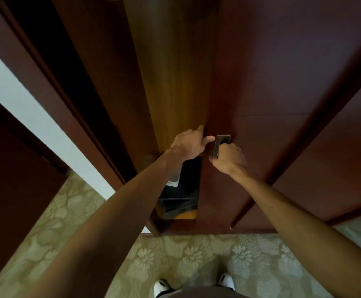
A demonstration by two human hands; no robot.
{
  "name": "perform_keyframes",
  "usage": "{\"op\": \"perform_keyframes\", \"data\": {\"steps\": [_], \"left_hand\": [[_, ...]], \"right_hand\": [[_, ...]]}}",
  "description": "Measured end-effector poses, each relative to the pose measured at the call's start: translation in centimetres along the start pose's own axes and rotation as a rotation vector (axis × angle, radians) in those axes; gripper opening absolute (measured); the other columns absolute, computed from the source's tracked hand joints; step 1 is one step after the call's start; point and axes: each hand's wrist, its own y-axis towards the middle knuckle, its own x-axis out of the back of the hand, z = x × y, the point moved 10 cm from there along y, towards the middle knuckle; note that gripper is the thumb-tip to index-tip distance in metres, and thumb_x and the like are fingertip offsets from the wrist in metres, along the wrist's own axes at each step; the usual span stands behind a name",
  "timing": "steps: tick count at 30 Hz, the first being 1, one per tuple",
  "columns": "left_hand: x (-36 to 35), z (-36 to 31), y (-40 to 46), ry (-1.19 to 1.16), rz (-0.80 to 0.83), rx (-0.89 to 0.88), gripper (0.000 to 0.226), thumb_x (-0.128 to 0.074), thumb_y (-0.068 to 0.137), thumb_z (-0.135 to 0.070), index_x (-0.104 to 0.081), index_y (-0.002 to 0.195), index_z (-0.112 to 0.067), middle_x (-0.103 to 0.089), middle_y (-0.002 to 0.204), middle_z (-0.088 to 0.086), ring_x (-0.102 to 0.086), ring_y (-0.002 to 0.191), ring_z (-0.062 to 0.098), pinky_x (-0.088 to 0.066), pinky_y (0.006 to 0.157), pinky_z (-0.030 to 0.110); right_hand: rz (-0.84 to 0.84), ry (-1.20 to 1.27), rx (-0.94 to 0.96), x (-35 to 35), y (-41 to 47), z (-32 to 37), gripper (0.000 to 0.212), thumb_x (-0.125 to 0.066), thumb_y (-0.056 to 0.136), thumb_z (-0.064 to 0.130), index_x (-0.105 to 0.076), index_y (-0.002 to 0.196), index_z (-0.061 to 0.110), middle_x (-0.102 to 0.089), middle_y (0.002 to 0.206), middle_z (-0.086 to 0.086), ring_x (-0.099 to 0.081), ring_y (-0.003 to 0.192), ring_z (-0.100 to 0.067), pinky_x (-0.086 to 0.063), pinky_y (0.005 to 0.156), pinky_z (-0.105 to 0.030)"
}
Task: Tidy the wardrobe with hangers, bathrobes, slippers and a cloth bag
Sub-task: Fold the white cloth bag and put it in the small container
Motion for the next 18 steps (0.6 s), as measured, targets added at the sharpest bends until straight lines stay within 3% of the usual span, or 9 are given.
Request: {"op": "perform_keyframes", "data": {"steps": [3, 6, 10, 13, 18], "left_hand": [[0.8, 2.8, -1.3, -0.013, 0.009, 0.047, 0.072, -0.028, 0.102, -0.063, -0.036, 0.146, -0.007, -0.069, 0.109, 0.014, -0.066, 0.102, 0.033, -0.051, 0.079, 0.044], [1.7, 5.4, -2.7, -0.038, 0.006, 0.061, 0.067, -0.029, 0.102, -0.061, -0.038, 0.144, -0.009, -0.069, 0.104, 0.012, -0.067, 0.098, 0.031, -0.049, 0.076, 0.041], [3.2, 8.2, -4.6, 0.023, -0.016, 0.086, 0.063, -0.027, 0.103, -0.059, -0.041, 0.141, -0.011, -0.068, 0.113, 0.012, -0.067, 0.104, 0.031, -0.052, 0.083, 0.044], [4.9, 9.5, -6.1, 0.114, -0.048, 0.149, 0.052, -0.033, 0.106, -0.052, -0.057, 0.124, -0.010, -0.067, 0.116, 0.014, -0.066, 0.106, 0.032, -0.052, 0.084, 0.043], [8.5, 11.6, -9.4, 0.181, -0.197, 0.273, 0.047, -0.045, 0.103, -0.049, -0.066, 0.091, -0.008, -0.069, 0.088, 0.009, -0.070, 0.080, 0.027, -0.057, 0.066, 0.036]], "right_hand": [[0.008, -0.017, 0.029, -1.0, -0.2, 2.7, 0.027, -0.067, 0.086, 0.038, -0.070, 0.081, 0.012, -0.069, 0.082, -0.009, -0.068, 0.079, -0.031, -0.047, 0.058, -0.031], [0.016, -0.026, 0.054, -2.3, -0.5, 5.6, 0.024, -0.067, 0.088, 0.037, -0.071, 0.090, 0.013, -0.069, 0.090, -0.009, -0.069, 0.084, -0.031, -0.051, 0.063, -0.033], [0.002, -0.037, 0.080, -3.5, -1.0, 9.2, 0.022, -0.068, 0.090, 0.033, -0.069, 0.098, 0.013, -0.068, 0.098, -0.010, -0.068, 0.091, -0.031, -0.044, 0.065, -0.031], [-0.005, -0.058, 0.090, -4.4, -1.1, 11.6, 0.027, -0.069, 0.089, 0.036, -0.069, 0.098, 0.011, -0.068, 0.099, -0.009, -0.068, 0.091, -0.031, -0.043, 0.064, -0.031], [0.001, -0.043, 0.132, -6.0, -1.7, 15.4, 0.021, -0.067, 0.090, 0.031, -0.071, 0.100, 0.012, -0.071, 0.097, -0.007, -0.070, 0.091, -0.027, -0.052, 0.069, -0.032]]}}
